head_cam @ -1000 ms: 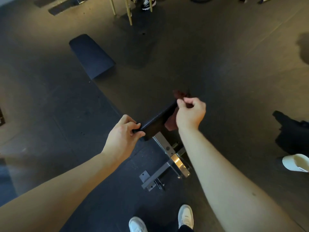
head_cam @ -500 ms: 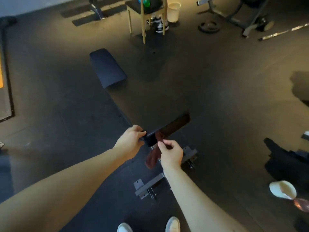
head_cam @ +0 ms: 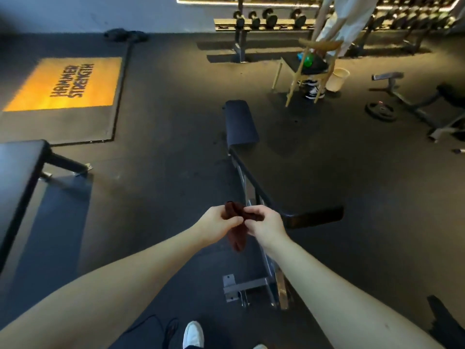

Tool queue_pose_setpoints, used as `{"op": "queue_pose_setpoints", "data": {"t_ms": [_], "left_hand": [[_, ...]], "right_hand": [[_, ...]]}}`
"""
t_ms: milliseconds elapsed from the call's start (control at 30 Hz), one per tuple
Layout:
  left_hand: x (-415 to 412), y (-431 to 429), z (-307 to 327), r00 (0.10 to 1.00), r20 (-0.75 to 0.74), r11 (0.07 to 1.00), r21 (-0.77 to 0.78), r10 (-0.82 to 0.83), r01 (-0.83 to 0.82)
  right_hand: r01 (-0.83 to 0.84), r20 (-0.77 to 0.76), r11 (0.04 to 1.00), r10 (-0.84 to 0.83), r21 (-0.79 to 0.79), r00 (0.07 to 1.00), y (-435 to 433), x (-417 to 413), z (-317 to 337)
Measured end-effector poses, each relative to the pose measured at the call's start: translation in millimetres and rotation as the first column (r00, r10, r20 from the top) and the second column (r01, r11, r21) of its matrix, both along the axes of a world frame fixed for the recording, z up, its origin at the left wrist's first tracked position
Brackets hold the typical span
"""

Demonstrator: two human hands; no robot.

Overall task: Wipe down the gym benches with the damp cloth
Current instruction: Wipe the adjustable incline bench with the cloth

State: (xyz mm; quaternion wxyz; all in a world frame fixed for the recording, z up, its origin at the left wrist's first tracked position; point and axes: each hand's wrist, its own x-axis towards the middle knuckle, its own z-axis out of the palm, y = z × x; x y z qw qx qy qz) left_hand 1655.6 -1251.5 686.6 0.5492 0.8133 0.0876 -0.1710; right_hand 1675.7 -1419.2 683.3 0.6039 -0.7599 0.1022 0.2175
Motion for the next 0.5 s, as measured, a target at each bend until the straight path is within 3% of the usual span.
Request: {"op": "queue_pose_setpoints", "data": {"t_ms": [133, 233, 500], "left_hand": [[-28, 48, -4, 0.980, 0.010, 0.980, -0.017, 0.200, -0.199], [-50, 76, -6, 0.956, 0.015, 0.956, 0.014, 0.293, -0.293], [-110, 106, -4, 0.861, -0.024, 0.857, 0.116, 0.508, -0.502]], "right_hand": [[-0.062, 0.049, 0.998, 0.061, 0.020, 0.997, 49, -6, 13], [-0.155, 0.057, 0.987, 0.157, -0.050, 0.986, 76, -13, 11], [-0.484, 0.082, 0.836, 0.518, -0.258, 0.851, 124, -20, 15]]}}
